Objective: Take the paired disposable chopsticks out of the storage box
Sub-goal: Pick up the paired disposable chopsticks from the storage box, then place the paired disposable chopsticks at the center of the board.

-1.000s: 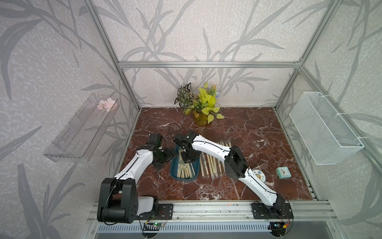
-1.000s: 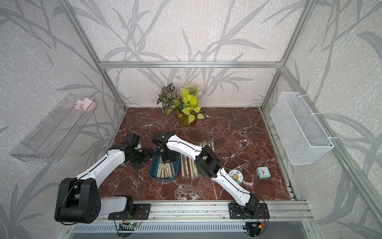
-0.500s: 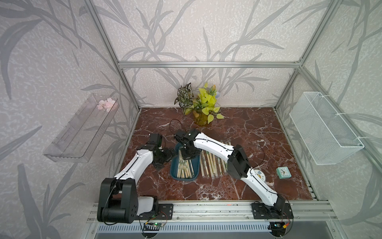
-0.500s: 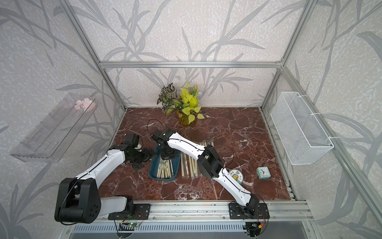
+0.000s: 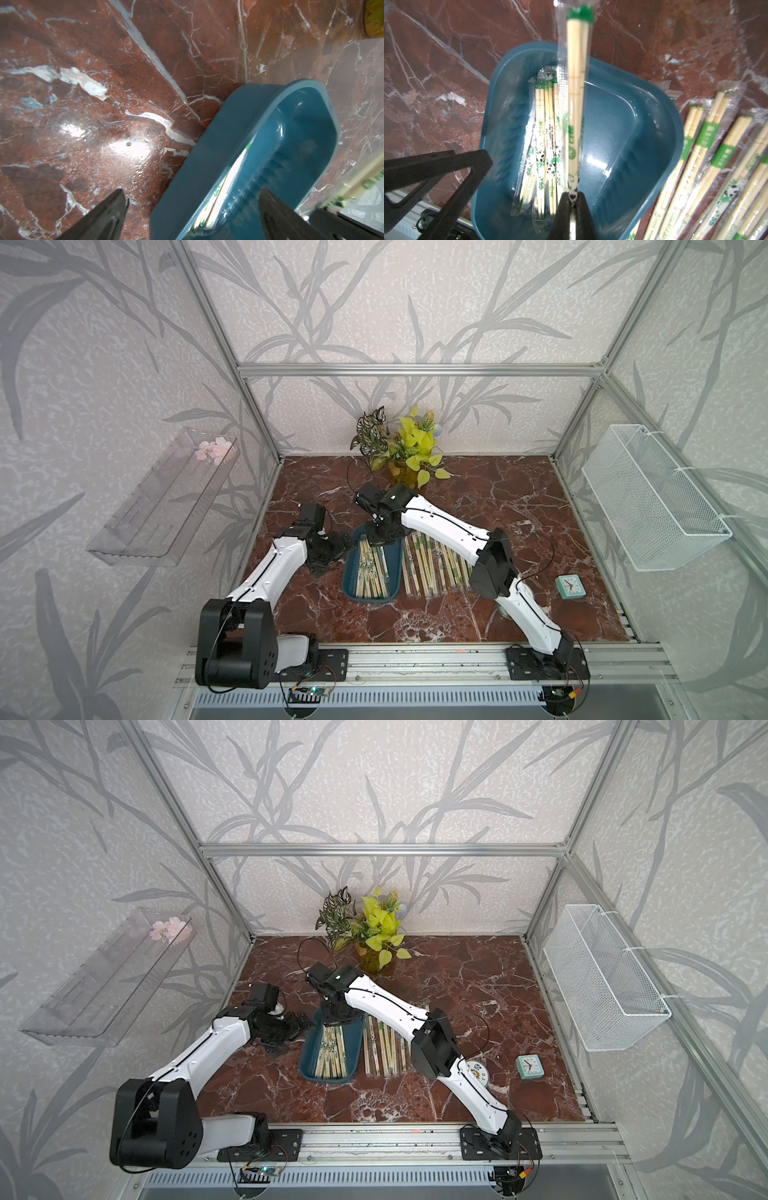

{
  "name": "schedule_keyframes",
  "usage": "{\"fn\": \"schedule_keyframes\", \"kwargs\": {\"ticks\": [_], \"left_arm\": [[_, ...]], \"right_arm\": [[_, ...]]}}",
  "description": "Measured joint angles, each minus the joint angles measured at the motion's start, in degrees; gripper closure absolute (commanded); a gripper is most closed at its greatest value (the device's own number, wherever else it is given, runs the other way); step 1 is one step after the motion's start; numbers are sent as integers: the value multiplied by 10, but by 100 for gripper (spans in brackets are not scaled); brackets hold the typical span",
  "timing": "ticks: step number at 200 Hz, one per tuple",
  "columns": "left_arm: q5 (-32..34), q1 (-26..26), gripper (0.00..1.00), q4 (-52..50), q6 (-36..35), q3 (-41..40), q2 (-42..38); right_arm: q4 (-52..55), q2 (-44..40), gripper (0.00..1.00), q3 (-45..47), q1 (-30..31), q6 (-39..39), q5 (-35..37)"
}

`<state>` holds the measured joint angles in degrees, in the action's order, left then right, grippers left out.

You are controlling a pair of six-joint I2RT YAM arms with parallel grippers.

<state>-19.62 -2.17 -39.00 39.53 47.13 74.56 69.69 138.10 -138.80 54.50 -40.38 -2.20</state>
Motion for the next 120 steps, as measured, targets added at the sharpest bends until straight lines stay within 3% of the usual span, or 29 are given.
{"fn": "schedule_keyframes", "kwargs": {"ticks": [28,63,120], "left_arm": [[0,0,0,0,1,5,-10],[1,-4,0,-2,8,5,-33],[33,-63,0,-3,40,14,-49]], "right_arm": [[-13,-23,100,19,-5,6,0],[-46,-91,100,105,-20,17,-8],[-164,-267,100,380,-121,28,-25]]}}
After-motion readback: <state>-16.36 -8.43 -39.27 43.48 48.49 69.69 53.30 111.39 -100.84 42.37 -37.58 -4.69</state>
